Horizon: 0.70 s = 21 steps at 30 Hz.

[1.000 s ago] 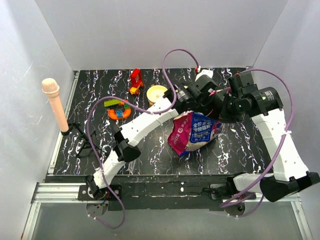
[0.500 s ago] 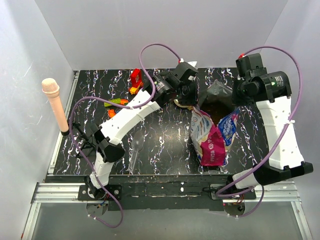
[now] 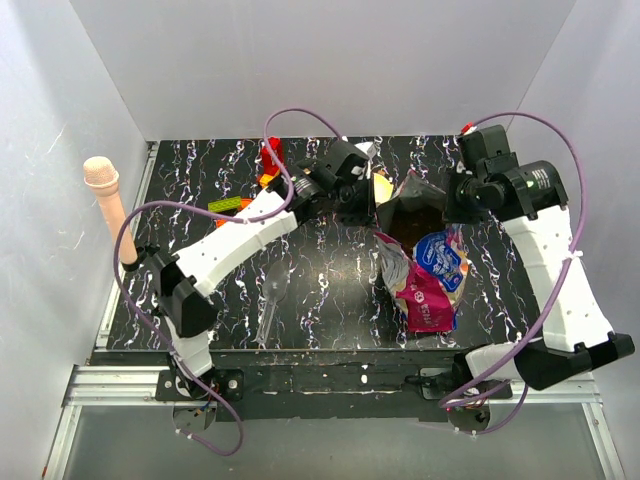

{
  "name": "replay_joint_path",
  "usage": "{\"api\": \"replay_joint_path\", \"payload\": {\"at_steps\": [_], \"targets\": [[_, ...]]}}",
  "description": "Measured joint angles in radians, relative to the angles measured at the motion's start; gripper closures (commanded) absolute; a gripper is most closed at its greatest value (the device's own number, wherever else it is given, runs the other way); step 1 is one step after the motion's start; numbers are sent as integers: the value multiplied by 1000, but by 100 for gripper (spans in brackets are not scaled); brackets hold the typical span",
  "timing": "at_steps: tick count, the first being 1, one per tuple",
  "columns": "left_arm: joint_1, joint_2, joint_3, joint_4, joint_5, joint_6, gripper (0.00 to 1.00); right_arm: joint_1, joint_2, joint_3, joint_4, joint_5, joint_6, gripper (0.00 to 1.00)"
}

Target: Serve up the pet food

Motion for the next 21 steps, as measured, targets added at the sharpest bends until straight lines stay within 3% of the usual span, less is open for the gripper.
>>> {"api": "replay_joint_path", "payload": {"at_steps": [5,6,8,10,17,18,21], "targets": [[-8,-73,-76,19,23,-18,100,24,-34,-47,25,10,40,53],[-9,-73,-75,24,31,-18,100,24,-31,-45,23,27,52,40],[-8,-71,-68,23,40,-16,100,24,-19,-33,19,61,76,33],[-9,-61,-52,20,48,-9,100,24,-13,-32,18,82,103,18],[-9,-35,-10,3,69,22,100,24,-13,-42,16,106,214,12],[-9,-29,0,-4,72,29,100,24,-15,-43,16,110,224,15],[-9,-26,8,-14,74,47,100,16,-44,-75,21,110,249,39]]}}
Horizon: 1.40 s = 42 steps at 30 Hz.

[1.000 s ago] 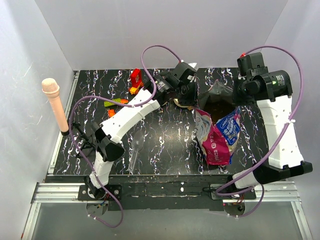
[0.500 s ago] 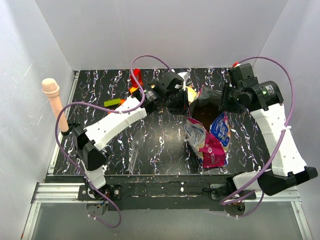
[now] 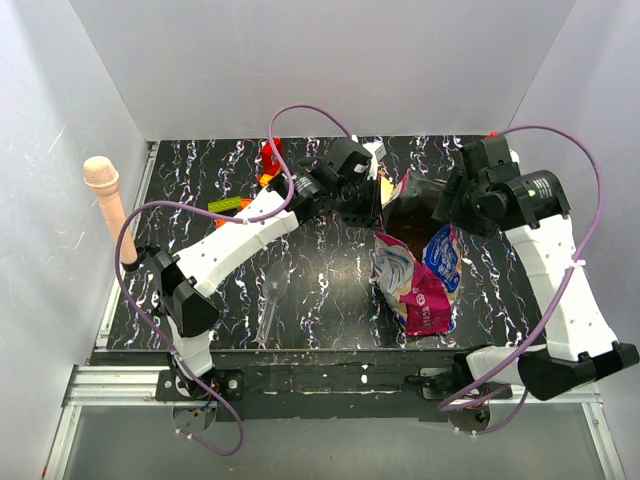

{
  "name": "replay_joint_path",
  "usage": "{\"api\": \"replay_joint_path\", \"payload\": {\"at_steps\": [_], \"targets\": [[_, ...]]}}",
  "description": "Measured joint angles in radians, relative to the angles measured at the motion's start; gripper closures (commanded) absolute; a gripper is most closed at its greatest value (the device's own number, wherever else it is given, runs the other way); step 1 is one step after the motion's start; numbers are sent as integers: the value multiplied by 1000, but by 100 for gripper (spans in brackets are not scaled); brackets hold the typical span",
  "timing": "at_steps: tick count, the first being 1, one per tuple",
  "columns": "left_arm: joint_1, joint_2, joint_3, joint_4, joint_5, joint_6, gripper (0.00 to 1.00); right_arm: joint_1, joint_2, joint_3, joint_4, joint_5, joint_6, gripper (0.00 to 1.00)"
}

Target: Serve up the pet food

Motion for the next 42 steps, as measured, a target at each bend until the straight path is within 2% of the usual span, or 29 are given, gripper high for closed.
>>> {"api": "replay_joint_path", "payload": {"at_steps": [1,3,5,6,9,10,13,15,20,23,25,28,32,35,37,42], "targets": [[0,0,2,-4,0,6,100,-8,-16,-19,0,-2,3,52],[0,0,5,-11,-1,14,100,-43,-47,-65,-5,-2,8,69],[0,1,9,-15,-1,21,100,-80,-60,-87,-1,-3,-3,93],[-2,1,9,-16,-1,24,100,-97,-61,-91,4,-6,-12,99],[-6,1,10,-16,-7,39,100,-124,-59,-86,8,-6,-50,99],[-7,1,10,-18,-13,43,97,-128,-53,-74,0,-6,-70,99],[-9,1,18,-33,-47,71,66,-128,-9,-9,-40,2,-143,99],[-6,-1,33,-40,-74,89,53,-129,23,33,-72,6,-200,99],[10,-6,96,-42,-76,101,45,-133,46,94,-110,-52,-329,99],[15,63,245,-75,-54,100,43,-132,76,168,-133,-88,-385,99],[14,137,373,-80,-44,100,46,-131,94,201,-136,-99,-413,99],[14,205,446,-97,-40,101,47,-131,117,240,-146,-103,-447,99],[14,263,444,-134,-27,101,44,-131,150,289,-148,-119,-470,99],[14,273,393,-144,-24,101,47,-133,161,296,-142,-132,-480,99],[14,266,350,-142,-23,97,55,-133,159,294,-139,-160,-484,99],[12,262,323,-133,-6,72,94,-128,76,175,-63,-214,-505,99]]}}
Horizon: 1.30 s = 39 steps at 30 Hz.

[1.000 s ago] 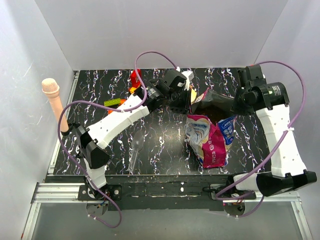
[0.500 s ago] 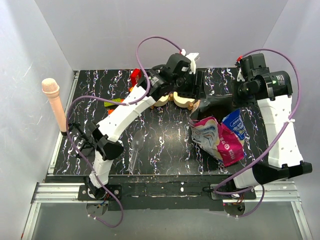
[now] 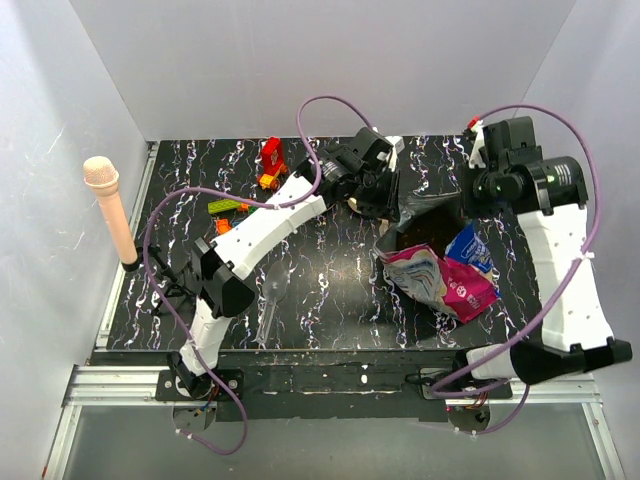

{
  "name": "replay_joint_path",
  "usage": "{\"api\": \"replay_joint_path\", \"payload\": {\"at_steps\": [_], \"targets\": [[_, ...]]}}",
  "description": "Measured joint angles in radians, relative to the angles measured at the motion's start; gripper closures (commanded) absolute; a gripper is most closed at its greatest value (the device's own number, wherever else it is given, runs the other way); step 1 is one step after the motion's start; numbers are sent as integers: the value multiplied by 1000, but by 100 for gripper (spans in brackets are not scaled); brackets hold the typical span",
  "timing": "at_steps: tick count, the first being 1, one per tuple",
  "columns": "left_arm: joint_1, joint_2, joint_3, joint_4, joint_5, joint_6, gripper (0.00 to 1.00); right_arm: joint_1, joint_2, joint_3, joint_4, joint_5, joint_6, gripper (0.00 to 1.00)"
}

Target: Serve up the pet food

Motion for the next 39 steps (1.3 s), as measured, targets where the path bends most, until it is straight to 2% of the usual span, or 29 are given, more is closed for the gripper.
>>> {"api": "replay_joint_path", "payload": {"at_steps": [1,5,7,12,17,21,24,26,27,30,31,33,36,39], "targets": [[-1,3,14,-7,-2,-3,100,2,-32,-44,24,-6,-11,99],[-5,92,215,-66,-27,-13,100,3,-100,-134,87,36,-36,99],[-2,131,265,-48,-34,-32,100,2,-104,-149,116,84,-37,99],[6,136,196,119,-34,-101,100,-15,-91,-152,144,157,-35,99],[16,156,215,172,-49,-118,100,-23,-69,-132,152,177,-58,99],[40,159,208,198,-49,-118,100,-23,-64,-127,186,119,-103,99],[49,136,148,236,-49,-109,100,-21,-64,-133,213,49,-124,99],[58,111,106,242,-52,-96,89,-15,-71,-154,237,-7,-125,99],[61,102,95,233,-53,-87,80,-10,-82,-177,257,-43,-119,99],[79,72,93,137,-45,-64,56,25,-147,-265,318,-143,-85,99],[84,63,100,97,-43,-53,52,34,-162,-283,328,-161,-72,99],[91,35,113,14,-39,-34,51,51,-185,-301,326,-190,-29,99],[93,-43,86,-66,-11,-20,58,57,-185,-299,299,-214,27,99],[87,-198,-44,-75,67,-26,65,62,-173,-277,259,-235,61,99]]}}
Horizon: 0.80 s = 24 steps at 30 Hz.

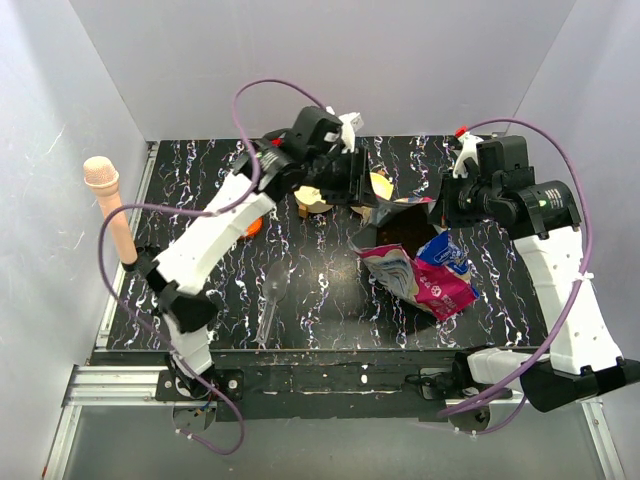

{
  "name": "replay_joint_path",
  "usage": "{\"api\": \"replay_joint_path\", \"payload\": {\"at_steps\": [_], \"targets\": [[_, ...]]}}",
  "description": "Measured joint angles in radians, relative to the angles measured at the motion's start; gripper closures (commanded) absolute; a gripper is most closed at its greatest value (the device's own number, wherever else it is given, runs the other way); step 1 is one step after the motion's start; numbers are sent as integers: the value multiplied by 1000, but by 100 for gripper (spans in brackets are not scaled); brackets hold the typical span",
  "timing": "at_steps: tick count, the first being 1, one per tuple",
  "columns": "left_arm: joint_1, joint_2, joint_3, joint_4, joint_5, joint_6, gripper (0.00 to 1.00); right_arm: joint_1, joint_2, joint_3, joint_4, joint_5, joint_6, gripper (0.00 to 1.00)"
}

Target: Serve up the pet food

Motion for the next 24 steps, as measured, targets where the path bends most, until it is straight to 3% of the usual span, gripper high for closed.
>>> {"api": "replay_joint_path", "payload": {"at_steps": [3,6,11,19,22,24], "targets": [[-34,-142,-93,36,65,-27,82,1,17,26,-39,-15,21,99],[-116,-198,-89,80,70,-25,100,2,26,38,-58,-24,35,99],[-244,-115,-14,72,-28,13,100,2,41,58,-77,-27,53,99],[-235,143,63,6,-214,94,100,2,51,71,-90,-19,59,99],[-234,136,-11,14,-200,103,100,2,51,71,-87,-9,64,99],[-247,76,-138,68,-177,116,100,2,51,71,-85,-2,69,99]]}}
